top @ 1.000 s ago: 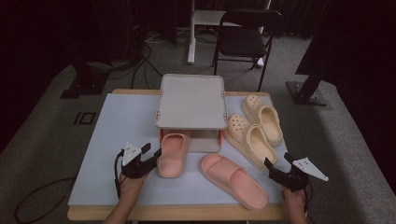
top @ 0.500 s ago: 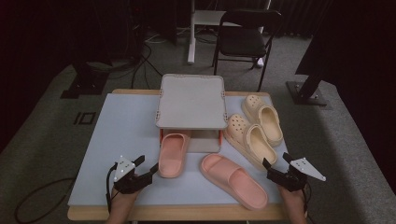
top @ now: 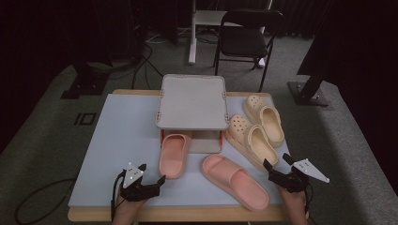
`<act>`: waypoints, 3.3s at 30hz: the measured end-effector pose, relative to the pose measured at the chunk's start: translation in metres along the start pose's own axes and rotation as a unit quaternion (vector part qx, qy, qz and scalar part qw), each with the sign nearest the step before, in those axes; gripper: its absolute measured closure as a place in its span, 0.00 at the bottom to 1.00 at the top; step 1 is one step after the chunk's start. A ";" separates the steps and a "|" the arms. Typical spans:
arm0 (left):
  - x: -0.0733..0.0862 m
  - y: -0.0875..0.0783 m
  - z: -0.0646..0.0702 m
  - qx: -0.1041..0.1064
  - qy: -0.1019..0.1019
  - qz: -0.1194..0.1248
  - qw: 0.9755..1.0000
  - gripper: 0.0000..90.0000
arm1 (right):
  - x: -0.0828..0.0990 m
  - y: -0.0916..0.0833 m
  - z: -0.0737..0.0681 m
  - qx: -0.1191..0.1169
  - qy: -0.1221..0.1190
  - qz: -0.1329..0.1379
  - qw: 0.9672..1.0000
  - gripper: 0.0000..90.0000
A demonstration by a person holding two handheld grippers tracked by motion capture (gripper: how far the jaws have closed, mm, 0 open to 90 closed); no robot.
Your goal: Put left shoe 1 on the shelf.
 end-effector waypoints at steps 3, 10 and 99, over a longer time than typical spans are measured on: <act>0.003 0.004 0.001 -0.004 0.000 -0.009 1.000 0.11 | 0.000 0.000 0.001 -0.002 0.004 -0.001 1.000 0.12; 0.005 0.017 0.001 -0.011 0.009 -0.027 1.000 0.11 | 0.001 0.000 0.001 -0.003 0.005 -0.002 1.000 0.12; -0.044 0.066 -0.027 -0.042 0.021 -0.005 0.999 0.08 | -0.009 0.008 -0.003 -0.041 -0.024 -0.027 0.999 0.12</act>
Point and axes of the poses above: each handheld gripper's, and its own axes: y roughly forward along the jaws, x roughly out of its underside, z roughly to its right, the point moved 4 cm from there along y, roughly forward along the jaws, and after that the axes turned 4 degrees about -y, right-handed, at the moved point
